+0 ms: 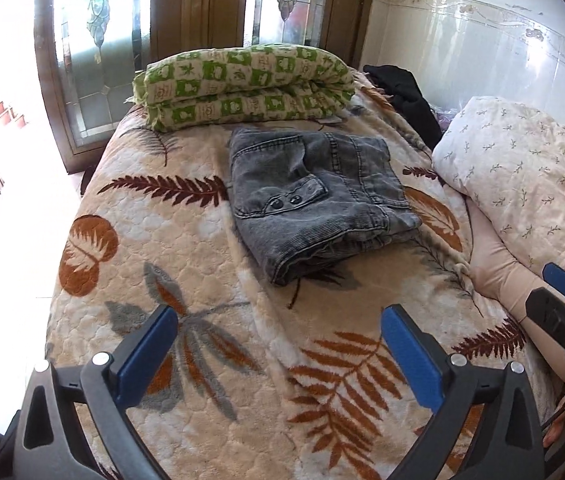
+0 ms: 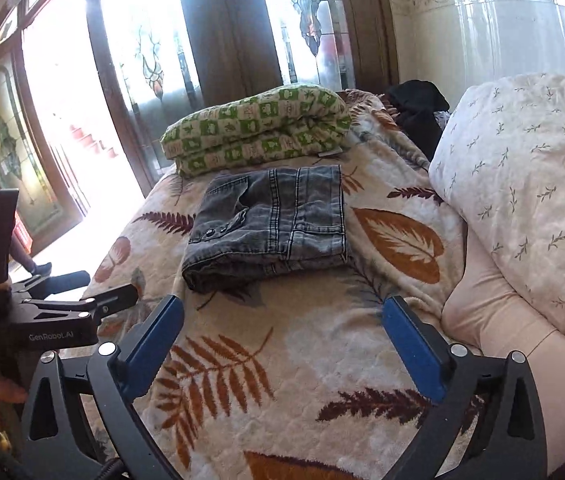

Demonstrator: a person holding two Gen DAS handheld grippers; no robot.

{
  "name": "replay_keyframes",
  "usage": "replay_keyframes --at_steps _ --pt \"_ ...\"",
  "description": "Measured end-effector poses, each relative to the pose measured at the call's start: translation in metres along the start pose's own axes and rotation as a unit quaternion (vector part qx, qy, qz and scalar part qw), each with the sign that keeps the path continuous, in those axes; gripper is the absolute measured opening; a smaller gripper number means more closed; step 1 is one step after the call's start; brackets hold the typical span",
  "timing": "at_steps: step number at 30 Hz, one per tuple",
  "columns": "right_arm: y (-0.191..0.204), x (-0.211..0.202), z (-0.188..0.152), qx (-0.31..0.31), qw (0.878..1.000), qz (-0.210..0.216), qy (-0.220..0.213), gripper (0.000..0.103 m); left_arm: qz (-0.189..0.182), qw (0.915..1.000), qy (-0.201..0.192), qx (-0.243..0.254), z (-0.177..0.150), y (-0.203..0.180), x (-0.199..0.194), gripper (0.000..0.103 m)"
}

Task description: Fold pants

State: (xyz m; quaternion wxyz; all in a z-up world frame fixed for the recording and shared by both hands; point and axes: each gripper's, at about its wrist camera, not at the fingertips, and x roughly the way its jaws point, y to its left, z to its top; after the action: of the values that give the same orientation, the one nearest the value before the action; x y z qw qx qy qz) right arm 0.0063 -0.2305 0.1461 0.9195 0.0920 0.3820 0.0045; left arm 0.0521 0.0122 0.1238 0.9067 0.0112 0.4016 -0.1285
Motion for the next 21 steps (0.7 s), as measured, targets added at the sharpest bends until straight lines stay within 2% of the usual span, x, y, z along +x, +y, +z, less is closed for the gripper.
replay_keyframes --at_steps 8,21 --pt "-0.0004 0.0029 -0.002 0.002 1.0 -0.006 0.013 0.102 -0.013 0.9998 0.013 -0.001 0.0012 -0.0024 0.0081 0.103" --pt "0.002 -0.0022 0.0057 0.001 1.0 -0.008 0.005 0.102 0.011 0.9999 0.01 0.0 0.0032 -0.0009 0.0073 0.103"
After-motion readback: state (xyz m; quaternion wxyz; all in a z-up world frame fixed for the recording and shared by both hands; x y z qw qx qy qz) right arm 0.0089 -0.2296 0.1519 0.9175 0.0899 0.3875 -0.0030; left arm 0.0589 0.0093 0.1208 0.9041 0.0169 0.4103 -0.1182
